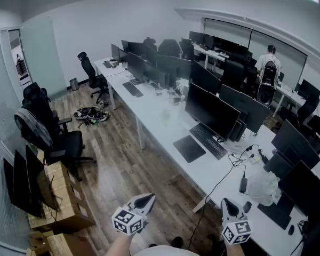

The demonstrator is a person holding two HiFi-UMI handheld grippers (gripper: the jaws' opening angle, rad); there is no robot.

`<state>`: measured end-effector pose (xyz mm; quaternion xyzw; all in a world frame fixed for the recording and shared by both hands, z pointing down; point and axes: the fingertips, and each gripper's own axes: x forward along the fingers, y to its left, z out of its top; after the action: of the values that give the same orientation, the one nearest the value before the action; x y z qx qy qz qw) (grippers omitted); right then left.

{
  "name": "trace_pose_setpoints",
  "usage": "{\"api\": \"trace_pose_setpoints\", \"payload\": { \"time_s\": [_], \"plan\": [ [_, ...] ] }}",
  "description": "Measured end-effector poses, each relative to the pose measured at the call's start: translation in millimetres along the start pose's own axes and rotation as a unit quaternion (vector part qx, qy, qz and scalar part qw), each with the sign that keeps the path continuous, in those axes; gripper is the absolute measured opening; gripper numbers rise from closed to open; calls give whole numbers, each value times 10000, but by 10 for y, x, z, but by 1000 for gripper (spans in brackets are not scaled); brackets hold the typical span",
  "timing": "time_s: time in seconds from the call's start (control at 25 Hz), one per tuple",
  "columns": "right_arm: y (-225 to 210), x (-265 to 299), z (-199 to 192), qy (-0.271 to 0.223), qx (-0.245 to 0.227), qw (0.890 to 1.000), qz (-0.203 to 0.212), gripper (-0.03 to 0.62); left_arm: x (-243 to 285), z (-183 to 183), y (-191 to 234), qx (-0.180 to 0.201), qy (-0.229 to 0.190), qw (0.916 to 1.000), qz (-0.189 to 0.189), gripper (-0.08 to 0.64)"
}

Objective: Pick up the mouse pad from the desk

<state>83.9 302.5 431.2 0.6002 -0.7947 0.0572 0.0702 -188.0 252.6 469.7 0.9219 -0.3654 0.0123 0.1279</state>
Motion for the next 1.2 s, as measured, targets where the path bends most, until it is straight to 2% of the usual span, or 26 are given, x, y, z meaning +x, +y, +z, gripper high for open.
{"api": "trace_pose_setpoints", "payload": {
  "time_s": [0.36,0.6,0.84,1.04,1.2],
  "plan": [
    [-6,31,16,-6,-51,9999,88,11,61,17,-18,-4,0,10000,3,15],
    [-112,76,18,-93,185,9998,71,11,168,3,-54,2,60,10000,5,17],
    [-195,135,-8,-89,171,9997,134,11,272,-23,-76,-36,85,10000,13,17],
    [-292,189,-61,-57,214,9995,245,12,397,-32,-139,-48,104,9999,-58,71],
    [-394,229,-152,-32,228,9992,331,12,493,-60,-173,-57,118,9999,-53,180]
  ]
}}
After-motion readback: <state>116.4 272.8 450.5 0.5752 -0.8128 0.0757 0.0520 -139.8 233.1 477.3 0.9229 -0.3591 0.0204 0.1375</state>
